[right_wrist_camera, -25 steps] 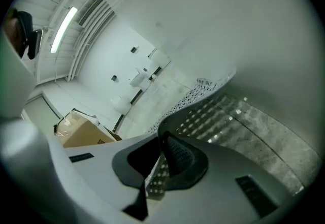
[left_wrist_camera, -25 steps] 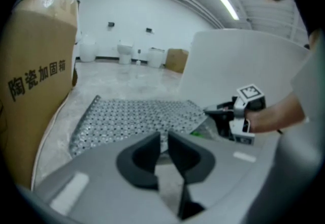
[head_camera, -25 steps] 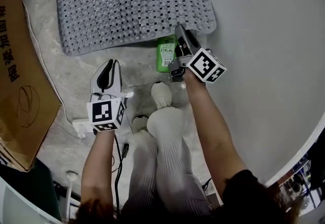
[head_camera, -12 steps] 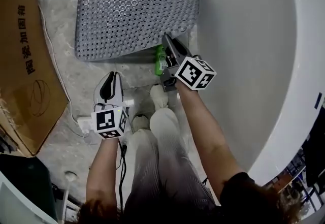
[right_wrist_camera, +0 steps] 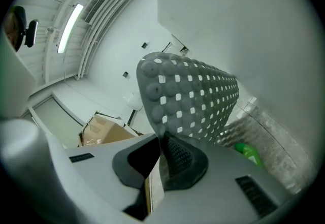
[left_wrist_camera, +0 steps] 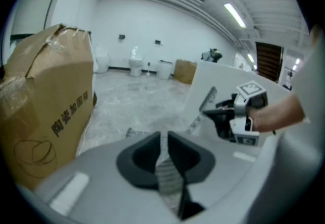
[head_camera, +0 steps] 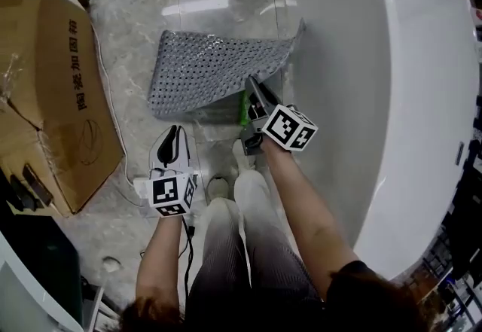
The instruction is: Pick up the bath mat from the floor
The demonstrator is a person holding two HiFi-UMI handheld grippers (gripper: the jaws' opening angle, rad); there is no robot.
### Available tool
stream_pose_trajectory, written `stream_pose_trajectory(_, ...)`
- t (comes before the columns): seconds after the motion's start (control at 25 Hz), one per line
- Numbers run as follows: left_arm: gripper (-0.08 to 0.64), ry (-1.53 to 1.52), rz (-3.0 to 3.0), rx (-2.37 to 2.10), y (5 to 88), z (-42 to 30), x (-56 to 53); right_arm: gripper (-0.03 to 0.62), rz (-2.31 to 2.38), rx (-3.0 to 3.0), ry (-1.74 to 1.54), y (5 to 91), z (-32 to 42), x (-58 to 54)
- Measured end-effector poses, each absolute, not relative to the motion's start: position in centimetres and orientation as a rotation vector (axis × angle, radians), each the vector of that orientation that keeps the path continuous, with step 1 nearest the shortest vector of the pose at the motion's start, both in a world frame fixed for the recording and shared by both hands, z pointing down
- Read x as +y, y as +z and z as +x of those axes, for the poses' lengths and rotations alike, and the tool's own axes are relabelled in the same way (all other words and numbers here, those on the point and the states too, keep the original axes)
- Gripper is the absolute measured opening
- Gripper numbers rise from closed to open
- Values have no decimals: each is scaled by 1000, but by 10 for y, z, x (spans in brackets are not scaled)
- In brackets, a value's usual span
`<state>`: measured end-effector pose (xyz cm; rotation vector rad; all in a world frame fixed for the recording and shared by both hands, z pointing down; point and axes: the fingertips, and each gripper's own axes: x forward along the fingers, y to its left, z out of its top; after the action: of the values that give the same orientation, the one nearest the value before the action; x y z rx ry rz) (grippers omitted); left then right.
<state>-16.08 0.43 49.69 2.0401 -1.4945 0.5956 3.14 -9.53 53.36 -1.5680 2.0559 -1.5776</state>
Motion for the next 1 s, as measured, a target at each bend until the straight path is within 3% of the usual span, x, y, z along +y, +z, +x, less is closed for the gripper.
stream_pose_trajectory(0.6,42,497,2024,-1597,373,-191,8,12,-1458,2142,-1496,386,8,-98)
stream_pose_trajectory(1.0,43,439,2051,-1554,296,-175,18,14,-1321,2117,-1485,281,-2,-90)
